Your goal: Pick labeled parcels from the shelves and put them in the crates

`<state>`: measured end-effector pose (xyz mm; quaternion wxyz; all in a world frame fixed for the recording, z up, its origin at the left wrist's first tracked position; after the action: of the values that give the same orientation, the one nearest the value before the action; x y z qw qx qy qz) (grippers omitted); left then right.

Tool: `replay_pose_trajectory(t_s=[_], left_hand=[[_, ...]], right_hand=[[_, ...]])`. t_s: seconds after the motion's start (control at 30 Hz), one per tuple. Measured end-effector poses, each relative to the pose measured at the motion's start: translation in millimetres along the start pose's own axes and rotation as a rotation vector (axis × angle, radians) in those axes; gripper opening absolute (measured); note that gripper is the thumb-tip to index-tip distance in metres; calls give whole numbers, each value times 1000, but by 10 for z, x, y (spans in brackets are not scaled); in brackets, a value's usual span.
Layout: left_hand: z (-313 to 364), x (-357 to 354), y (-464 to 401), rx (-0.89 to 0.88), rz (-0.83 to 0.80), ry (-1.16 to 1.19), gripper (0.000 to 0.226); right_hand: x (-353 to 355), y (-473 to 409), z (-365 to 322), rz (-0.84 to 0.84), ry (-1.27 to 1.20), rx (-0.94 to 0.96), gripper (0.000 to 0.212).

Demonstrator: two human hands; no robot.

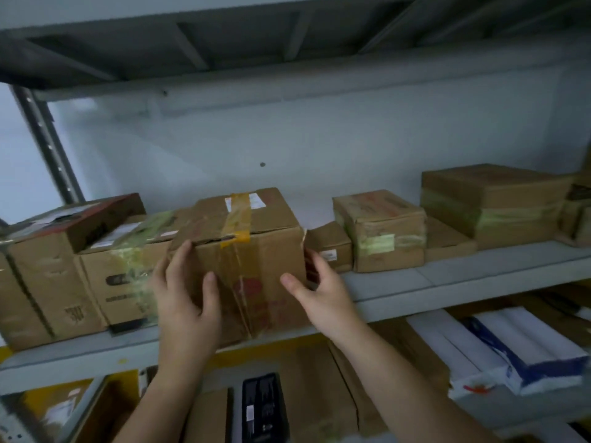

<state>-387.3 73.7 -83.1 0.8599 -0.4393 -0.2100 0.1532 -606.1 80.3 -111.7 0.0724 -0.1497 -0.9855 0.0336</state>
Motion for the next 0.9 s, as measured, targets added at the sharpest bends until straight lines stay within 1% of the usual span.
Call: replay_pose_trajectory(t_s=[0.1, 0.17, 0.23, 0.3, 0.33, 0.4, 0.43, 0.47, 0.53, 0.57, 0.6, 0.63, 0.67, 0.73, 0.8, 0.87, 0.9], left_hand=[[-89, -177, -161, -122, -41, -404, 64], [-171, -299, -313, -205, -89, -541, 68], [-227, -404, -402, -215, -145, -566, 77], [-213, -458, -411, -194, -147, -548, 82], [-174, -471, -382, -210, -123, -540, 79], [-65, -513, -270, -317, -82, -530, 65], [7, -571, -195, -388, -101, -523, 59], [86, -658, -112, -468, -154, -514, 53], [205, -884, 57, -615, -291, -473, 44], [245, -993, 132, -648, -341, -435, 41], [271, -1089, 197, -641, -374, -387, 38], [288, -1164, 255, -599, -384, -332, 36], [295, -1222, 313, -537, -377, -277, 35], [266, -1322, 426, -413, -360, -193, 31], [229, -1415, 502, -326, -361, -164, 27], [238, -1470, 541, -200, -369, -136, 20], [268, -1487, 538, -86, -372, -96, 17]], right_hand=[[-34, -176, -26, 58, 135, -2, 69], [-51, -288, -34, 67, 255, -10, 71], [-34, -382, -35, 49, 343, -22, 68], [49, -487, -19, 38, 391, 0, 63], [119, -538, -24, 66, 403, 30, 58], [277, -705, -21, 201, 468, 130, 46], [347, -811, -23, 272, 567, 187, 44], [387, -927, -18, 307, 714, 232, 46], [395, -1150, 32, 264, 1049, 270, 61], [387, -1238, 73, 216, 1195, 262, 68], [379, -1295, 121, 173, 1311, 248, 69], [376, -1324, 160, 149, 1383, 250, 64], [373, -1344, 198, 150, 1398, 275, 56], [379, -1354, 229, 210, 1305, 382, 39], [411, -1321, 263, 269, 1179, 482, 23], [463, -1226, 289, 287, 1067, 572, 18], [500, -1159, 294, 294, 995, 613, 19]])
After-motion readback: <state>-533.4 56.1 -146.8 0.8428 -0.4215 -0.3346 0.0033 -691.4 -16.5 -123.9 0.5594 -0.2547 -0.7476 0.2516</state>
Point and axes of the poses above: each hand's wrist, its own y-axis away from the middle knuckle, its own x-axis out of the back of the hand, z = x × y, the point moved 3 cm from there along -y, towards the middle knuckle, and after that the axes turned 11 degrees about -x, right-handed, at the moved point
